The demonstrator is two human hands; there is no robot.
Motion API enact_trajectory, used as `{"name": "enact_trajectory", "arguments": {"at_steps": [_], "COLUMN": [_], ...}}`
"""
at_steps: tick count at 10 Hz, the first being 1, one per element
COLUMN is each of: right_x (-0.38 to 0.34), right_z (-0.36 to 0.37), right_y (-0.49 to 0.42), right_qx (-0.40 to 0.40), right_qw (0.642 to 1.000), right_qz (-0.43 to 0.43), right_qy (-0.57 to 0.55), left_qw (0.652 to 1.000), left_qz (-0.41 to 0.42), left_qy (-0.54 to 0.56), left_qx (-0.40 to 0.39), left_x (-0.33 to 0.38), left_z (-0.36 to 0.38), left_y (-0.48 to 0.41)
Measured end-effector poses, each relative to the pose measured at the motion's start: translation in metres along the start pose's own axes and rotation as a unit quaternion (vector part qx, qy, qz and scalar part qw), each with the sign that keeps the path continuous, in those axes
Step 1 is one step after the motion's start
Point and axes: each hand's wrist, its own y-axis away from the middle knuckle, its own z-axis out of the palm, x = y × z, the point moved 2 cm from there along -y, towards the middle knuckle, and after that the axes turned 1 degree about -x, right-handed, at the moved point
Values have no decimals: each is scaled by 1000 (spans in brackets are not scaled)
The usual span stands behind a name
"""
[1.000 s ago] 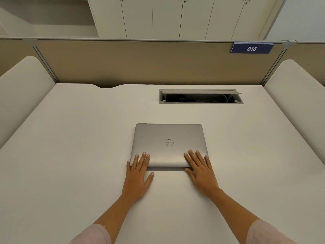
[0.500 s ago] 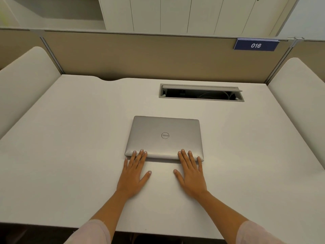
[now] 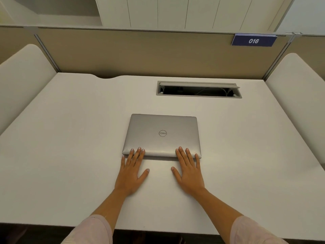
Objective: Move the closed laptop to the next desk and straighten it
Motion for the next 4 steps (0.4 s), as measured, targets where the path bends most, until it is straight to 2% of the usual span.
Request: {"name": "enact_trajectory", "arguments": {"at_steps": [3, 4], "right_x": [-10, -20], "right_z": [-4, -11], "right_y": [-4, -21], "right_qx": [31, 34], "right_qw": [999, 999], "right_qz": [31, 32], "right_qy": [22, -21], "left_qw": [999, 999], "left_qz": [11, 5], "left_qy": [-26, 9], "left_qx": [30, 44], "left_x": [0, 3], "left_z": [-5, -21], "left_y": [-2, -18]}}
